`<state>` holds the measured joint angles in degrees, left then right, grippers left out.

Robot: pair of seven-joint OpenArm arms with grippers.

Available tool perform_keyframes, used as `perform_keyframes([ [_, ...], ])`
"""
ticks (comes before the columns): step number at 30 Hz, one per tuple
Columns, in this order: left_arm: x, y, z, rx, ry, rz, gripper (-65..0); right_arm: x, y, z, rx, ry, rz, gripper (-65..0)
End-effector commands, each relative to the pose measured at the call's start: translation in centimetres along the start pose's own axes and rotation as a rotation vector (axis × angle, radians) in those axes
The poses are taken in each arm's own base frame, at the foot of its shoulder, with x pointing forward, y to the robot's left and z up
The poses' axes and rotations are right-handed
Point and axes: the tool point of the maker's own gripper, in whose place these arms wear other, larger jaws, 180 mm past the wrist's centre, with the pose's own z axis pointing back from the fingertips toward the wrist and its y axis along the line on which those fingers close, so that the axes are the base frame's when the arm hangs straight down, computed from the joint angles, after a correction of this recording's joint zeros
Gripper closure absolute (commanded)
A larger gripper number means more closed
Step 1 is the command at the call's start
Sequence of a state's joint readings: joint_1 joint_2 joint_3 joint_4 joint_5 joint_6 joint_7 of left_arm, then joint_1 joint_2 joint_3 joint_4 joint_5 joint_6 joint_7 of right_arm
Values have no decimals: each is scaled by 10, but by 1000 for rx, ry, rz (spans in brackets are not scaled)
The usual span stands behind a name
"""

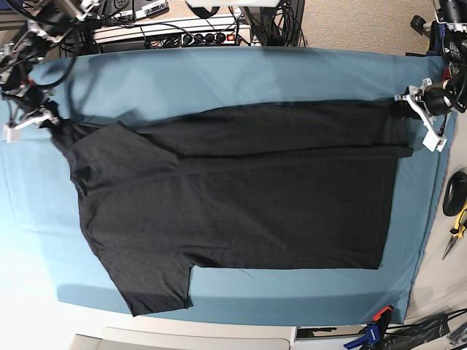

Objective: Fold the T-shirt properly
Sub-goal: 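Release the shirt and regrasp the folded edge with both grippers, then release the folded edge and raise both grippers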

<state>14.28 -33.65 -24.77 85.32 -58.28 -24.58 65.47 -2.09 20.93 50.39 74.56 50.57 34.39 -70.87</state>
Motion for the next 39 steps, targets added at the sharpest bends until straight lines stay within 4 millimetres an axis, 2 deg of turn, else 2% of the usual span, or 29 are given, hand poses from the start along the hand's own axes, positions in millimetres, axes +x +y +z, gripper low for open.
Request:
perform_keyframes([
  [1,0,6,7,24,20,-18,0,20,0,8,0,-39,38,0],
  [4,-3,7,8,24,31,-12,0,20,-4,12,-15,-17,52,0],
  [10,-8,12,14,31,29,8,0,-6,-14,23,-17,57,36,0],
  [16,-8,29,42,46,-42,70,0,-34,-26,35,-40,121,17,0],
  [20,-18,38,56,63,-41,94,0,-40,-31,41,-53,151,24,0],
  [26,-30,39,58,67,-19,107,0,-49,-46,59,-95,221,46,0],
  [32,-30,39,58,68,-18,107,0,-81,-60,78,-134,300,26,0],
  [39,-38,39,58,67,7,106,0,-88,-63,82,-139,320,21,0],
])
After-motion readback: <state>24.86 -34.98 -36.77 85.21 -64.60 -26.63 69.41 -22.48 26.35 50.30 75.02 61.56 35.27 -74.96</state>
